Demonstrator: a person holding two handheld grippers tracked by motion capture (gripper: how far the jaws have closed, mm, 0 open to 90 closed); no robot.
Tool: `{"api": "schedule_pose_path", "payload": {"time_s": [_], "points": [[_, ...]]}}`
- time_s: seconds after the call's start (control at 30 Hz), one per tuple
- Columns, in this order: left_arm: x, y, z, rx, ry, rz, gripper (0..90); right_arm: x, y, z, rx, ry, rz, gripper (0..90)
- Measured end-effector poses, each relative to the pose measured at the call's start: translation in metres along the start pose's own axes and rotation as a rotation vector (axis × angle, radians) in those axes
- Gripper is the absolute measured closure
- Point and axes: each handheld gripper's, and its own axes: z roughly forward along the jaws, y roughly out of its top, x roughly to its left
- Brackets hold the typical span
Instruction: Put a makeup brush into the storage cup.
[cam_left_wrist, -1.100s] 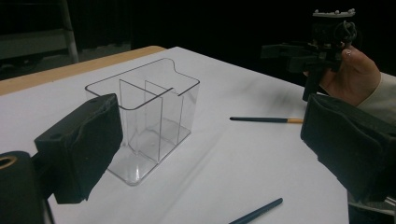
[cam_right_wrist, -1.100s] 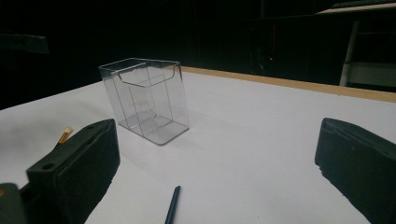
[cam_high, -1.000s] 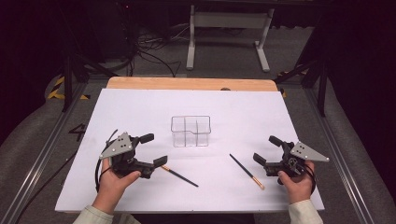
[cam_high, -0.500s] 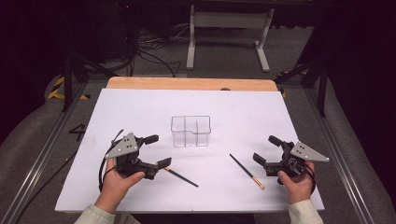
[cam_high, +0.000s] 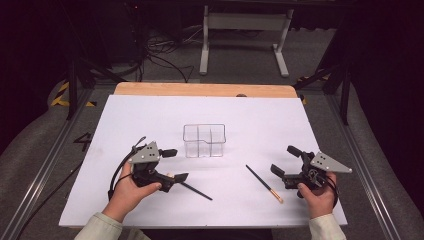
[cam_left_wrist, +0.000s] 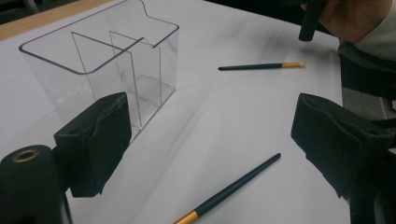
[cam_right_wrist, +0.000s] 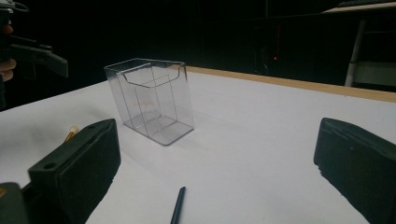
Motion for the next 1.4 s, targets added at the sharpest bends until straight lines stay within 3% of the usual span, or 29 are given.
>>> {"api": "schedule_pose_path", "payload": {"time_s": [0.23,0.5,0.7,0.8,1.07,1.23,1.4], "points": [[-0.001,0.014,0.003,0.105,-0.010,0.064,13.2,0.000,0.000,0.000,0.003,0.004,0.001,1.3],[-0.001,0.028,0.009,0.279,-0.031,0.150,11.3,0.000,-0.001,0.001,0.009,0.012,-0.001,1.1],[-0.003,0.034,0.016,0.366,-0.030,0.205,11.4,-0.001,-0.001,0.000,0.010,0.014,-0.002,1.1],[-0.005,0.038,0.018,0.399,-0.044,0.251,10.0,-0.001,-0.002,0.001,0.012,0.014,0.004,1.1],[-0.005,0.043,0.024,0.475,-0.054,0.312,7.9,-0.001,-0.002,0.001,0.014,0.015,0.006,1.1],[-0.004,0.045,0.028,0.517,-0.065,0.304,5.9,-0.002,-0.003,0.000,0.012,0.011,0.014,1.1],[-0.004,0.046,0.034,0.566,-0.098,0.340,6.4,-0.002,-0.004,-0.001,0.016,0.008,0.013,1.1]]}}
